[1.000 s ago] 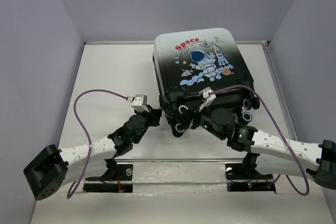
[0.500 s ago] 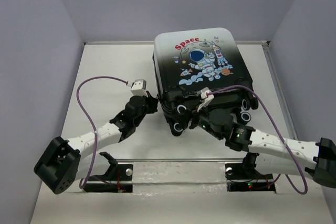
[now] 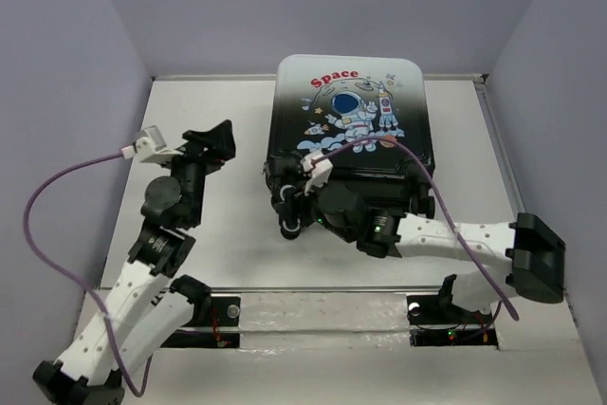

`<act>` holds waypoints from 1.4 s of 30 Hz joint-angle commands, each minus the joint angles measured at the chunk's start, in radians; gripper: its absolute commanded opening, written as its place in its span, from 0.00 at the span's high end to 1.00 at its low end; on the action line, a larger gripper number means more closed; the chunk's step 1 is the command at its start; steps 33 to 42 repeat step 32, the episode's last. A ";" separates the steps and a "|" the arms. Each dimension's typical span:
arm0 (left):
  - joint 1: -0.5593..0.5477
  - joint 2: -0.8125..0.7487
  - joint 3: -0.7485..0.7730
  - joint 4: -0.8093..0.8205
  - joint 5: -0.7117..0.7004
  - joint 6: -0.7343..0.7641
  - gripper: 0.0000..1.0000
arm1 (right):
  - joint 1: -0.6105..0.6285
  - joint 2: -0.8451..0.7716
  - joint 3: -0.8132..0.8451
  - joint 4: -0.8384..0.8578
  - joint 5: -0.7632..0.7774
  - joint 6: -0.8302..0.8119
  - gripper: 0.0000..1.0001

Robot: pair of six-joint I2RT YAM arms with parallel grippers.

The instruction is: Pack the luggage

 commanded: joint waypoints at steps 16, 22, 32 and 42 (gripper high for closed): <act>-0.003 -0.235 0.226 -0.488 0.343 0.082 0.01 | 0.128 -0.236 0.214 -0.344 0.172 -0.053 0.00; -0.003 -0.305 0.226 -0.488 0.314 0.111 0.01 | 0.128 -0.717 0.105 -0.404 0.250 -0.114 0.00; -0.003 -0.342 0.149 -0.430 0.295 0.101 0.01 | 0.128 -1.022 -0.106 -0.420 0.577 -0.076 0.00; -0.003 -0.342 0.149 -0.430 0.295 0.101 0.01 | 0.128 -1.022 -0.106 -0.420 0.577 -0.076 0.00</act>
